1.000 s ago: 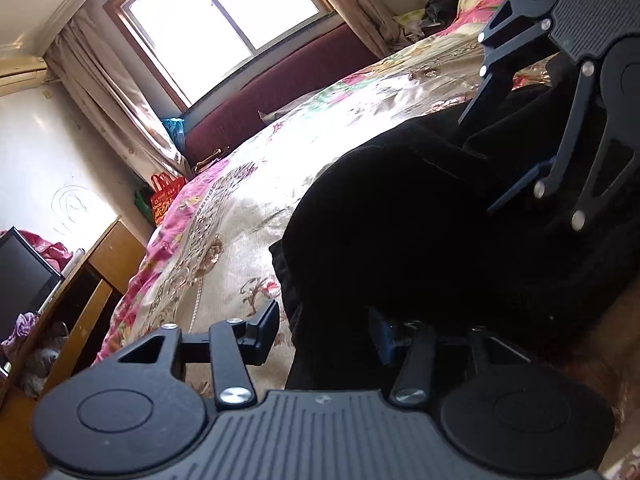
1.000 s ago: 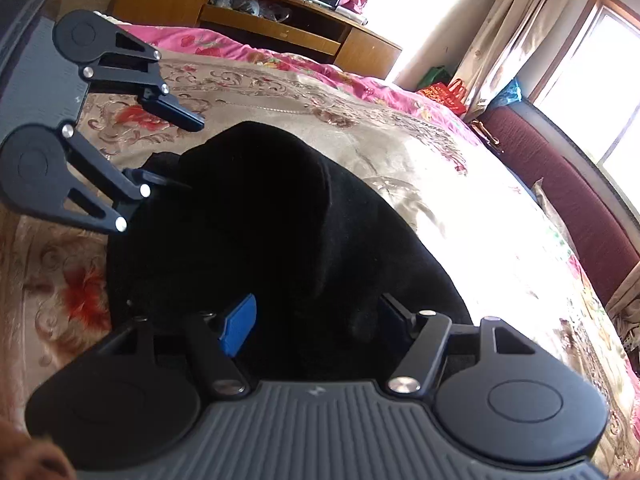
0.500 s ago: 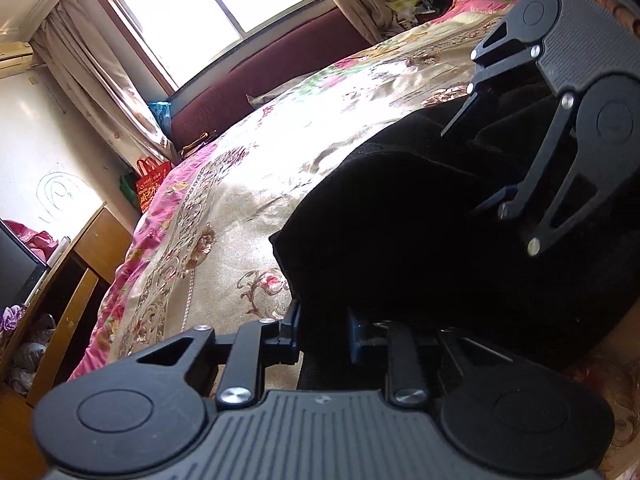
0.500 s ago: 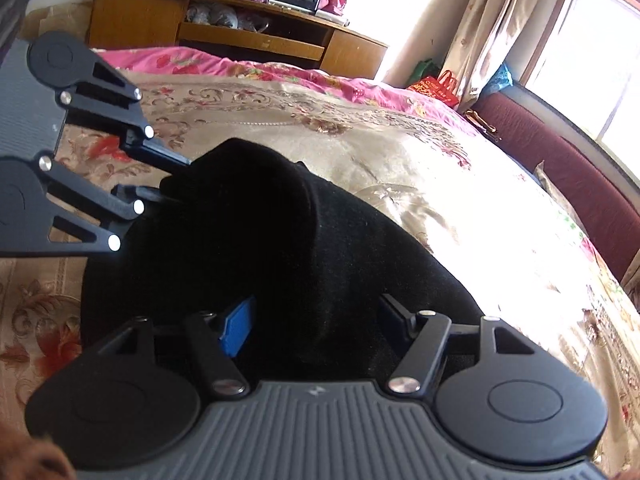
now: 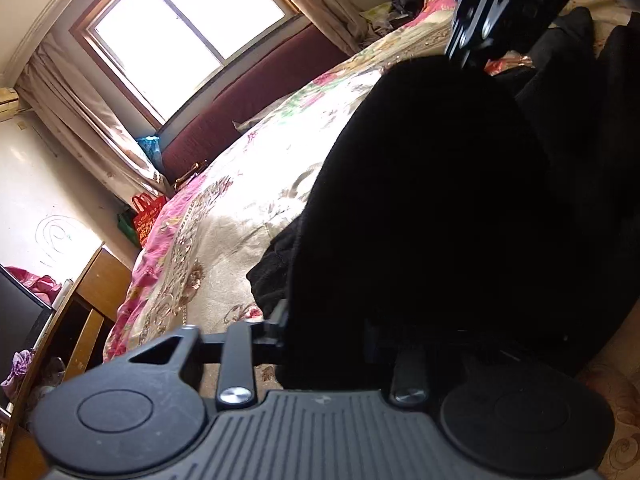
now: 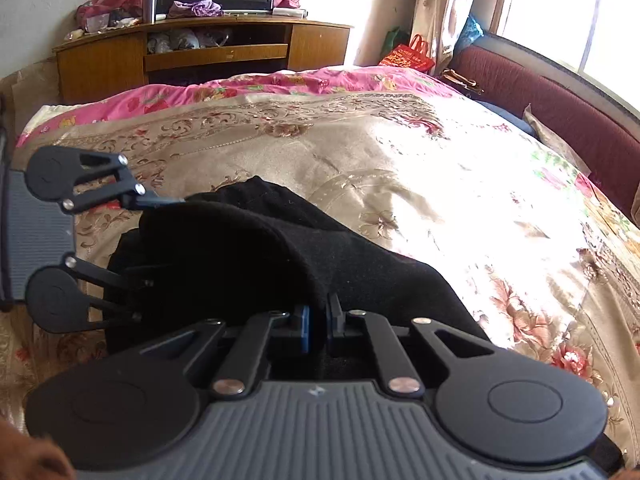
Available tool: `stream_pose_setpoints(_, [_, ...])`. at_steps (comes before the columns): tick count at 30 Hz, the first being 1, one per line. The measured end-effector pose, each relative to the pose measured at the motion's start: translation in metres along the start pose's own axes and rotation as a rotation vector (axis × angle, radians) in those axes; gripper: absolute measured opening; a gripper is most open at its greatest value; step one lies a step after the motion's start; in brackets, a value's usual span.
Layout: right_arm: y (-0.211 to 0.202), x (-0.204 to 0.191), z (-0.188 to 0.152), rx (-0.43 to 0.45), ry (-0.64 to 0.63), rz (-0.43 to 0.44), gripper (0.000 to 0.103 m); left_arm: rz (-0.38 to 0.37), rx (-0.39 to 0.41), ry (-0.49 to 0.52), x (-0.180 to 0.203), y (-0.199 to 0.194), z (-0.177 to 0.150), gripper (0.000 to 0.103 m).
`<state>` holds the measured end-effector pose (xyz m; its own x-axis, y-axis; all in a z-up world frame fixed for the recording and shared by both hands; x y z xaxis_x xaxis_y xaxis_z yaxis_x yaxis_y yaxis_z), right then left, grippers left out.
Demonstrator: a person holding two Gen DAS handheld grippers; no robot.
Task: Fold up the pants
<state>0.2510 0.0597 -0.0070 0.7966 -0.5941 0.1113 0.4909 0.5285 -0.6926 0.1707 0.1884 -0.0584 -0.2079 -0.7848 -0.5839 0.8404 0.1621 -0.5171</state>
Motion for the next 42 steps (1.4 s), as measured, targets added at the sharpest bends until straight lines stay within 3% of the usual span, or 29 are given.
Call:
stream_pose_setpoints(3, [-0.014, 0.000, -0.009, -0.029, -0.002, 0.024, 0.007, -0.022, -0.007, 0.006, -0.007, 0.000, 0.004, 0.032])
stream_pose_setpoints(6, [-0.023, -0.007, -0.006, -0.036, -0.029, 0.039, 0.007, 0.027, 0.033, 0.090, -0.025, -0.013, 0.020, 0.032])
stream_pose_setpoints(10, [-0.051, -0.029, 0.007, 0.026, -0.034, 0.086, 0.007, 0.110, 0.105, 0.161, -0.047, -0.043, 0.031, 0.032])
stream_pose_setpoints(13, [-0.045, -0.057, -0.011, 0.002, -0.009, 0.135, 0.007, 0.162, 0.093, 0.227, -0.034, -0.044, 0.005, 0.032])
stream_pose_setpoints(17, [0.004, -0.096, -0.067, -0.145, 0.014, 0.180, 0.007, 0.173, -0.001, 0.326, 0.005, -0.022, -0.047, 0.032])
stream_pose_setpoints(19, [0.010, -0.103, -0.078, -0.162, 0.003, 0.172, 0.008, 0.187, -0.002, 0.377, 0.015, -0.026, -0.060, 0.032])
stream_pose_setpoints(24, [0.004, -0.098, -0.073, -0.158, 0.023, 0.184, 0.008, 0.191, -0.022, 0.339, 0.004, -0.033, -0.062, 0.033])
stream_pose_setpoints(32, [-0.007, -0.094, -0.078, -0.154, -0.030, 0.166, 0.008, 0.219, -0.012, 0.362, 0.009, -0.044, -0.061, 0.033])
stream_pose_setpoints(34, [-0.003, -0.094, -0.083, -0.168, -0.051, 0.158, 0.008, 0.223, -0.023, 0.412, 0.015, -0.046, -0.068, 0.033])
stream_pose_setpoints(37, [-0.004, -0.095, -0.083, -0.155, -0.019, 0.167, 0.017, 0.185, -0.084, 0.446, 0.016, -0.045, -0.083, 0.033])
stream_pose_setpoints(42, [-0.032, -0.072, -0.079, -0.077, 0.151, 0.194, 0.026, 0.180, -0.129, 0.295, -0.012, -0.067, -0.076, 0.033])
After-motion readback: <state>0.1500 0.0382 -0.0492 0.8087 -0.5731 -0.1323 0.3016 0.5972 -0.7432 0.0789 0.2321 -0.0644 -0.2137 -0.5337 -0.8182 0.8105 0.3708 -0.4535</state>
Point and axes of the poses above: each gripper's, at about its wrist camera, not at the fingertips, and y roughly the way its jaws point, x to its right, z to its top, the point moved 9 cm from there along y, roughly the way its jaws point, and after that the axes turned 2 degrees about z, right-handed, at the moved point
